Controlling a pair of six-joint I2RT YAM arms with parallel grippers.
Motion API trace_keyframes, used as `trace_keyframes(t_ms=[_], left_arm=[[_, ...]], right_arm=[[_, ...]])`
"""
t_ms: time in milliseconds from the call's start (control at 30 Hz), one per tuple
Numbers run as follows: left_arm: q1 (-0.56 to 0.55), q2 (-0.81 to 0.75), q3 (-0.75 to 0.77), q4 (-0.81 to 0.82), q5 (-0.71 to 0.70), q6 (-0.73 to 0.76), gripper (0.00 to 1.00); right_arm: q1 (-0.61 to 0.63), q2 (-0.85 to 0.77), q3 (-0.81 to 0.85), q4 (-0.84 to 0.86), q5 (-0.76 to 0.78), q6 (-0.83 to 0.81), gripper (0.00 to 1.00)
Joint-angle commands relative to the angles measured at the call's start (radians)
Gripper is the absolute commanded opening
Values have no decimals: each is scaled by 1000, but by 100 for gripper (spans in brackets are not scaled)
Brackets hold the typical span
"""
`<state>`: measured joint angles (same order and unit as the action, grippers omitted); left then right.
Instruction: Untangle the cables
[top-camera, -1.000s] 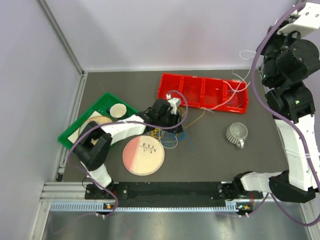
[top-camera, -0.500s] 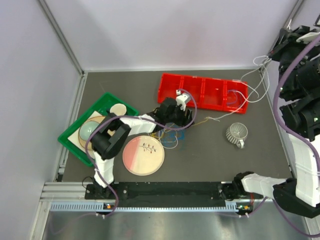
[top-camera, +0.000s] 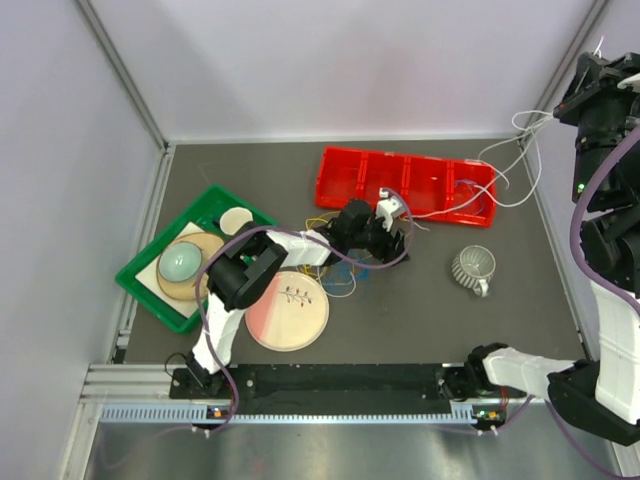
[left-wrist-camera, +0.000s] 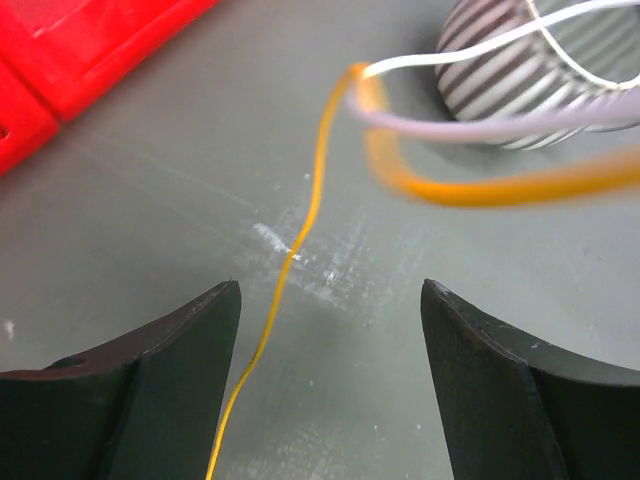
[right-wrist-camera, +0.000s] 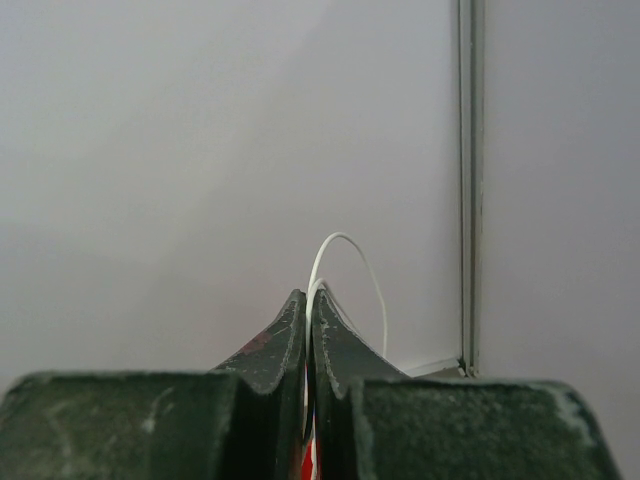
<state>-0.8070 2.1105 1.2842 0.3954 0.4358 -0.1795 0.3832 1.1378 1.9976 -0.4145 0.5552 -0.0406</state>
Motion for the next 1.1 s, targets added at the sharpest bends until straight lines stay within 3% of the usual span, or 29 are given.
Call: trace_keyframes(t_ms=[0,100,167,233,433,700,967,1067], left_arm=[[-1,43,95,95,35,8,77],[-1,80,141,95,14,-14,70],[-1,92,164,71,18,-15,40],[0,83,164,19,-3,3,1],[14,-77,-17,7,-23,-35,0],[51,-270,-315,20,95,-345,0],[77,-264,-443,63,70,-443,0],[124,-242,-489,196,73,-520,0]], right_arm=[[-9,-13,24,8,-17,11,0],[-9,-15,26,5,-17,10,0],[-9,-15,29,3,-14,8,0],[-9,-10,29,3,-8,1,0],[-9,11,32,5,5,-12,0],[-10,172,170,8,41,-93,0],[-30,367,440,6,65,-156,0],[-36,385,463,8,84,-166,0]])
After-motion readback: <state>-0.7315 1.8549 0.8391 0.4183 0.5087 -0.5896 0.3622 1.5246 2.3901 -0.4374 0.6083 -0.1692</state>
